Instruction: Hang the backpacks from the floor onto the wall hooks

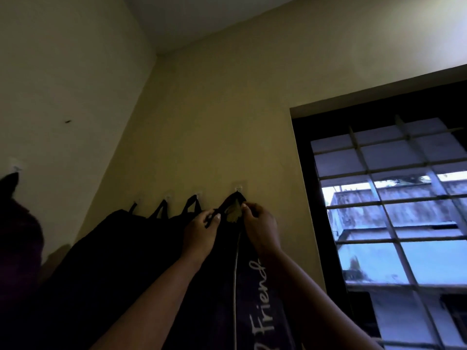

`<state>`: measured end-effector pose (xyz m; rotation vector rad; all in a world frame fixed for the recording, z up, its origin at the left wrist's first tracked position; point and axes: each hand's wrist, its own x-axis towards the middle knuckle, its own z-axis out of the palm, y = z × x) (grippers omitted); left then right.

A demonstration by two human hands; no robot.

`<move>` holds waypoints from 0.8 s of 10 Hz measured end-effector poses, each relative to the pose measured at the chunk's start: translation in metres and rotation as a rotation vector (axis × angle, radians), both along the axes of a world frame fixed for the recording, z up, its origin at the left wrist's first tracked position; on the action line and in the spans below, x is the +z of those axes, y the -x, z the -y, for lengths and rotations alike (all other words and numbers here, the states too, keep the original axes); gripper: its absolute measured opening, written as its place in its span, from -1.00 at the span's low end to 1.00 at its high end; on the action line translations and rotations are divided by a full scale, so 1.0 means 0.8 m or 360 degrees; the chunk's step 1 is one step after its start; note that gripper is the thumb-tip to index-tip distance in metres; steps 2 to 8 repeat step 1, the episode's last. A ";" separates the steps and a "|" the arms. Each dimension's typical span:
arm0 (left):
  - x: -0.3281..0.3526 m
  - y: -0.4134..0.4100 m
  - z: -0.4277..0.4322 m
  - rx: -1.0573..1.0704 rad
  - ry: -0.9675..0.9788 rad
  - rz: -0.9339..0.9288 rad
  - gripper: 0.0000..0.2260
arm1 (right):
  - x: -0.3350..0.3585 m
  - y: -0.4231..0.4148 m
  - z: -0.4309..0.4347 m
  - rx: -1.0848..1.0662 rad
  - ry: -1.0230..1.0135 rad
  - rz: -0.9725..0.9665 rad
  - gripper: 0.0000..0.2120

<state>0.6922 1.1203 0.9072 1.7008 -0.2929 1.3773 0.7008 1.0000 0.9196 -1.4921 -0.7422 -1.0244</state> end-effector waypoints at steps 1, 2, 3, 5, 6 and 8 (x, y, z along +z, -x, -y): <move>-0.037 0.058 -0.006 -0.0262 0.0190 -0.0077 -0.63 | -0.043 0.071 0.000 0.0145 -0.0013 -0.0252 -0.68; -0.037 0.058 -0.006 -0.0262 0.0190 -0.0077 -0.63 | -0.043 0.071 0.000 0.0145 -0.0013 -0.0252 -0.68; -0.037 0.058 -0.006 -0.0262 0.0190 -0.0077 -0.63 | -0.043 0.071 0.000 0.0145 -0.0013 -0.0252 -0.68; -0.037 0.058 -0.006 -0.0262 0.0190 -0.0077 -0.63 | -0.043 0.071 0.000 0.0145 -0.0013 -0.0252 -0.68; -0.037 0.058 -0.006 -0.0262 0.0190 -0.0077 -0.63 | -0.043 0.071 0.000 0.0145 -0.0013 -0.0252 -0.68; -0.037 0.058 -0.006 -0.0262 0.0190 -0.0077 -0.63 | -0.043 0.071 0.000 0.0145 -0.0013 -0.0252 -0.68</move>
